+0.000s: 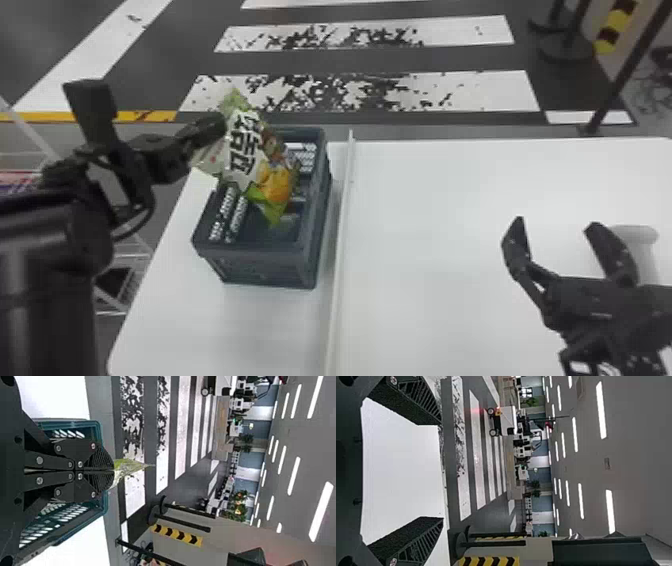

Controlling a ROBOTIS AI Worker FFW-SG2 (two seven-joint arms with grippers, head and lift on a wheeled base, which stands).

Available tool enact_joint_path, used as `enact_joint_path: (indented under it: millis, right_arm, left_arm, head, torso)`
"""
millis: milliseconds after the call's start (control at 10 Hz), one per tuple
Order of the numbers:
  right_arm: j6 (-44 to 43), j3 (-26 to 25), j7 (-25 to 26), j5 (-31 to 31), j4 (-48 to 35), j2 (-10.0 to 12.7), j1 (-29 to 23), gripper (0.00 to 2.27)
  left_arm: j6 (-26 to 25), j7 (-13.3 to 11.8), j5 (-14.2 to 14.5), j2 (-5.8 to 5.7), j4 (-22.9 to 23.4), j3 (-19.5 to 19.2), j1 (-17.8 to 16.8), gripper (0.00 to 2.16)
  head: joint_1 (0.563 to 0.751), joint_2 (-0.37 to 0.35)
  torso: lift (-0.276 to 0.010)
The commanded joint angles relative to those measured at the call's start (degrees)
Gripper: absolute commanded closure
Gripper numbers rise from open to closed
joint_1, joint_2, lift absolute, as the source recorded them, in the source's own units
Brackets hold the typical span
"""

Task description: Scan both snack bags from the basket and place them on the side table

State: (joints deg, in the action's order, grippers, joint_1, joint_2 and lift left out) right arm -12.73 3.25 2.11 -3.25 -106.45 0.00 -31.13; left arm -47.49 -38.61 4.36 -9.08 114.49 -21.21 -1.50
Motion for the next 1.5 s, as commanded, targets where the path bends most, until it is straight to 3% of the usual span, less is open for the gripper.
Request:
enact_joint_path:
  millis: [0, 200, 400, 600, 800, 1100, 1200, 1400]
  right_arm:
    - [0.22, 0.00, 0.00, 0.00, -0.60, 0.05, -0.59, 0.07]
    - [0.57, 0.00, 0.00, 0.26, -0.77, 0.05, -0.68, 0.07]
    - [1.45, 0.00, 0.00, 0.53, -0.68, 0.05, -0.59, 0.07]
    - [1.62, 0.09, 0.09, 0.70, -0.77, 0.05, -0.51, 0.08]
    - [1.62, 0.09, 0.35, 0.70, -0.77, 0.05, -0.59, 0.08]
    - [1.45, 0.09, 0.62, 0.70, -0.68, 0.05, -0.59, 0.08]
    - [1.45, 0.00, 0.79, 0.70, -0.68, 0.05, -0.59, 0.08]
    - [1.09, -0.26, 0.88, 0.61, -0.77, 0.05, -0.68, 0.08]
  left_arm:
    - [-3.09, 0.02, 1.35, 0.38, 3.99, -1.29, -0.52, 2.14]
    - [-6.96, 0.37, 3.46, -0.06, 9.26, -3.75, -0.70, 2.14]
    - [-8.54, 0.90, 6.62, 0.03, 11.20, -6.38, -0.52, 2.14]
    - [-9.60, 2.04, 10.93, 1.96, 13.04, -8.14, -0.61, 2.14]
    - [-10.30, 2.57, 12.86, 4.24, 15.41, -8.14, -1.05, 2.14]
    - [-10.30, 1.96, 18.84, 9.23, 15.77, -7.53, -0.52, 2.14]
    - [-10.12, 1.34, 21.21, 9.23, 13.92, -6.30, 0.27, 2.14]
    - [-7.84, 0.02, 21.92, 9.23, 8.38, -0.85, 1.15, 2.14]
  head:
    - [0.695, 0.139]
    - [0.695, 0.140]
    - [0.695, 0.153]
    - [0.695, 0.163]
    - [0.695, 0.155]
    - [0.695, 0.114]
    - [0.695, 0.092]
    - [0.695, 0.044]
  torso:
    - [-0.075]
    - [-0.075]
    - [-0.075]
    - [-0.075]
    - [-0.075]
    - [-0.075]
    - [-0.075]
    - [-0.075]
